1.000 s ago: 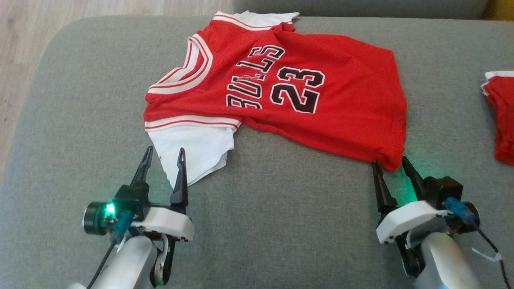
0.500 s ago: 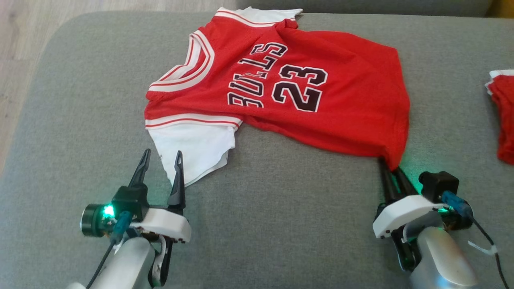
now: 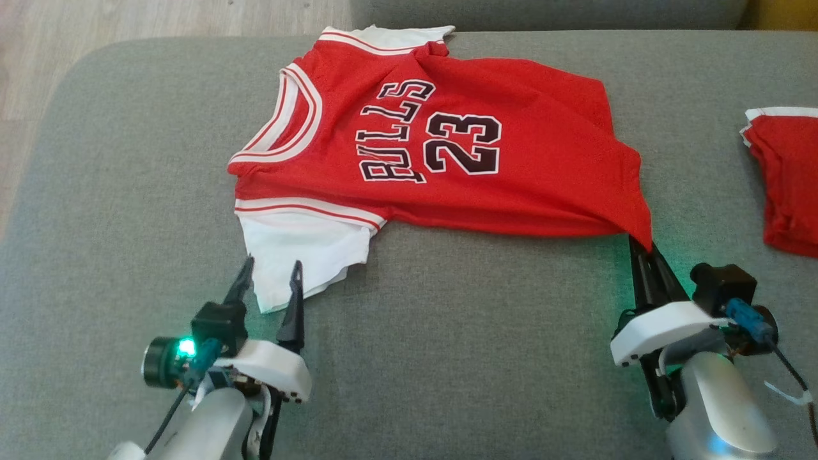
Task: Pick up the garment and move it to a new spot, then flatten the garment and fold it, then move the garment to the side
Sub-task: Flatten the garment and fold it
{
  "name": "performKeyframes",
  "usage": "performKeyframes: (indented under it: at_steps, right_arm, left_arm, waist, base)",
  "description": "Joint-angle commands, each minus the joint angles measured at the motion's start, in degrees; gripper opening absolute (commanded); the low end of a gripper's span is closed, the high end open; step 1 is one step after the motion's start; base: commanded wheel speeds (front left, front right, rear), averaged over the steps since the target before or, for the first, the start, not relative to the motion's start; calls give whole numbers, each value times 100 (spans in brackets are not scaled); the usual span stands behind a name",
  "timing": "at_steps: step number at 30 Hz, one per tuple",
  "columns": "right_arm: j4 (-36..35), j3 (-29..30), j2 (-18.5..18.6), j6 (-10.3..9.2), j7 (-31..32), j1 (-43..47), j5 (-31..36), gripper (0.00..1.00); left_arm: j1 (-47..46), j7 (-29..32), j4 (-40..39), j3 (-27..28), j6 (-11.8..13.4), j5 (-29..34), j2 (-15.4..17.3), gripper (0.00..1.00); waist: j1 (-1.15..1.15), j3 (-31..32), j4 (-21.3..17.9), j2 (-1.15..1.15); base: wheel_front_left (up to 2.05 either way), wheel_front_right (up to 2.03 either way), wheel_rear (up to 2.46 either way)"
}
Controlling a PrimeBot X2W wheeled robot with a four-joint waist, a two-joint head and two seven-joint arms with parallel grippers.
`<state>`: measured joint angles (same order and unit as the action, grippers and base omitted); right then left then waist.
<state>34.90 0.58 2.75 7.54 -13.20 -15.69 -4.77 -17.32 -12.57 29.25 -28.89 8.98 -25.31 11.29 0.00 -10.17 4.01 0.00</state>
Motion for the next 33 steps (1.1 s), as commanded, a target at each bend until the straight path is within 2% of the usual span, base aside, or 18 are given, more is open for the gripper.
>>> performKeyframes:
  at_steps: [1, 3, 7, 16, 30, 31, 33]
  right_arm:
    - [-247, -115, 12, -5, -54, 17, 43, 0]
    - [-302, -129, 12, -5, -35, 36, 50, 0]
    - [-389, -168, 12, -5, -4, 61, 41, 0]
    - [-525, -235, 12, -5, 39, 105, 52, 0]
    - [-541, -312, 12, -5, 37, 135, -3, 0]
    - [-539, -318, 12, -5, 37, 133, -4, 0]
    - [-535, -329, 12, -5, 35, 131, -3, 0]
  left_arm:
    - [-172, 69, -65, 108, -65, -41, 55, 100]
    - [-185, 154, -2, 55, -109, -47, 60, 100]
    - [-230, 287, 185, 119, 81, -59, 91, 100]
    - [-319, 782, 687, 91, 247, -121, 117, 100]
    - [-396, 854, 984, 158, 217, -313, 160, 100]
    - [-405, 854, 1000, 164, 211, -327, 161, 98]
    - [-424, 869, 1034, 150, 178, -344, 166, 10]
  waist:
    - [0, -12, -18, 0]
    - [0, -23, -31, 0]
    - [0, -47, -57, 0]
    - [0, -83, -139, 0]
    - [0, -65, -265, 0]
    - [0, -68, -270, 0]
    - [0, -65, -274, 0]
  base:
    - [0, 0, 0]
    - [0, 0, 0]
    - [0, 0, 0]
    - [0, 0, 0]
    - [0, 0, 0]
    - [0, 0, 0]
    - [0, 0, 0]
